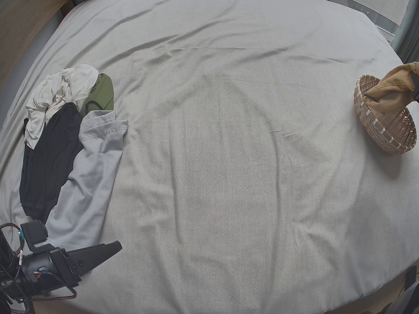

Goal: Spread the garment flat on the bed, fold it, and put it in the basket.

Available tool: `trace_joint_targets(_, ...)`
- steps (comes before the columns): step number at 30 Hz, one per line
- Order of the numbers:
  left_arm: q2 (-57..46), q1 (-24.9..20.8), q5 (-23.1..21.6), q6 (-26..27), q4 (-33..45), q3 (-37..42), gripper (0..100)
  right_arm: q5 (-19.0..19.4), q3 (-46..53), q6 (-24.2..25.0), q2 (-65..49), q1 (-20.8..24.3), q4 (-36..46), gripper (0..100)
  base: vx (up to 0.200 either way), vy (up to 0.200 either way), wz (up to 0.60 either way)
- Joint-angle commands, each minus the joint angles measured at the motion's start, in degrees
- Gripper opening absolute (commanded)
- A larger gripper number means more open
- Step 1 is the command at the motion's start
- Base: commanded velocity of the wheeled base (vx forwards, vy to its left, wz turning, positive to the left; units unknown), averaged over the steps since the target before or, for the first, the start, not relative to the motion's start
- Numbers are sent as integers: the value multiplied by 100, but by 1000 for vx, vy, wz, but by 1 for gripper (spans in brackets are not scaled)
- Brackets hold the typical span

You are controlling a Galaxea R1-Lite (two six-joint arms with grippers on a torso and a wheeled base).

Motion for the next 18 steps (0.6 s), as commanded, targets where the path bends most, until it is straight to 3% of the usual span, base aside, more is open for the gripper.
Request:
trace_joint_targets(1,-3,-10,1,2,-1,8,100,96,292,12,118,-42,-17,0,0,0,0)
trace_joint_targets(2,-3,-10,1,2,-1,8,100,113,424,12,118,-42,-17,0,0,0,0)
trace_joint_targets(3,-3,-10,1,2,-1,8,100,113,530,30,118,-42,-26,100,0,0,0)
trace_joint_targets(6,-3,-10,1,2,-10,17,100,201,987,12,101,-42,-149,100,0,0,0)
trace_joint_targets(9,-64,-27,1,11,-19,61,100,579,1584,-93,-14,-77,-298,100,0,0,0)
trace_joint_targets(16,-372,-142,-34,-15,-10,87,100,614,1918,-392,-752,-24,-70,100,0,0,0)
trace_joint_targets(18,-477,-142,-34,-15,-10,96,100,614,1910,-541,-1165,29,317,100,0,0,0)
